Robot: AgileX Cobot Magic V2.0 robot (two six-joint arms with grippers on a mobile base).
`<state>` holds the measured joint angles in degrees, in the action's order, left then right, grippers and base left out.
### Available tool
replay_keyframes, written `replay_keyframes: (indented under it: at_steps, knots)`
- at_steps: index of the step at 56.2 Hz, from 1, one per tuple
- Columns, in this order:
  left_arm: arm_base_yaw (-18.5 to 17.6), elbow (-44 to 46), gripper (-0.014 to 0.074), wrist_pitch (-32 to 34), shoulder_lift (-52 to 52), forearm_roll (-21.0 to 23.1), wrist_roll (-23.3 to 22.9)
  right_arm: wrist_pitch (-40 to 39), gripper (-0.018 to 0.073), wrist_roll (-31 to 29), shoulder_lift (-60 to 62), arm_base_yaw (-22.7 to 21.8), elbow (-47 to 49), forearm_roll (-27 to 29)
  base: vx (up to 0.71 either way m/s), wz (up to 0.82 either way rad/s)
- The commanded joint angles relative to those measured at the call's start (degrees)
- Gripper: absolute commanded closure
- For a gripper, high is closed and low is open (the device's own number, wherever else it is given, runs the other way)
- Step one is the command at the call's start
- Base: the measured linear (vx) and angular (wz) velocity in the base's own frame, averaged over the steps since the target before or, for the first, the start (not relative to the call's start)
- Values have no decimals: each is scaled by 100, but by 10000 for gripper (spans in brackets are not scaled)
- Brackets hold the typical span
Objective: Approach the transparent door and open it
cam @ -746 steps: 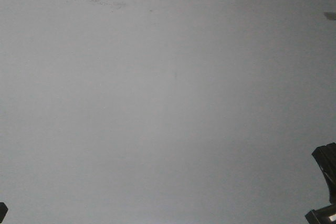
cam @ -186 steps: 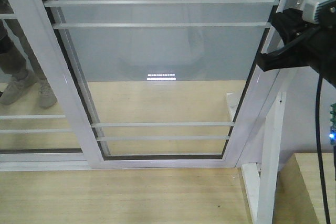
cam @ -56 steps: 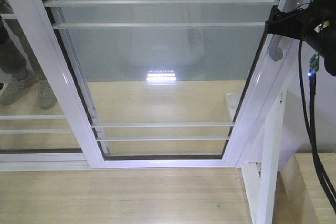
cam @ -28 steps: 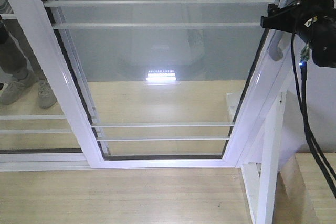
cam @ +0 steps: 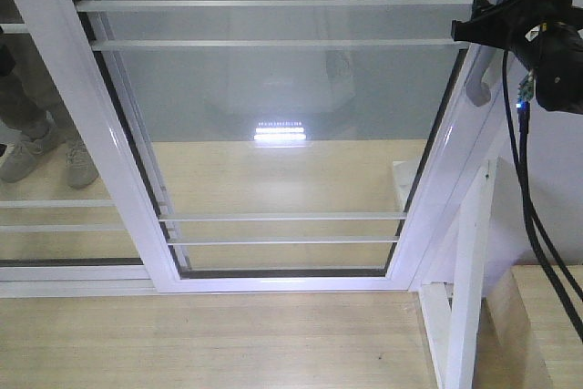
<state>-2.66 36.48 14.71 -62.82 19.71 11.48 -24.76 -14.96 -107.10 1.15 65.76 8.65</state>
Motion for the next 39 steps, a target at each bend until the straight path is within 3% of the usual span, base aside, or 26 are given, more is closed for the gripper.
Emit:
replay_keyframes:
  at_steps: [1, 10, 39]
  knots:
    - [-20, 216, 31, 474, 89, 13, -28, -429, 339, -29, 287, -18, 204, -68, 0, 0]
    - [-20, 216, 31, 450, 89, 13, -28, -324, 575, 35, 287, 22, 204, -80, 0, 0]
    - [-20, 216, 31, 438, 89, 13, -28, -278, 568, 36, 298, 903, 204, -528, 0, 0]
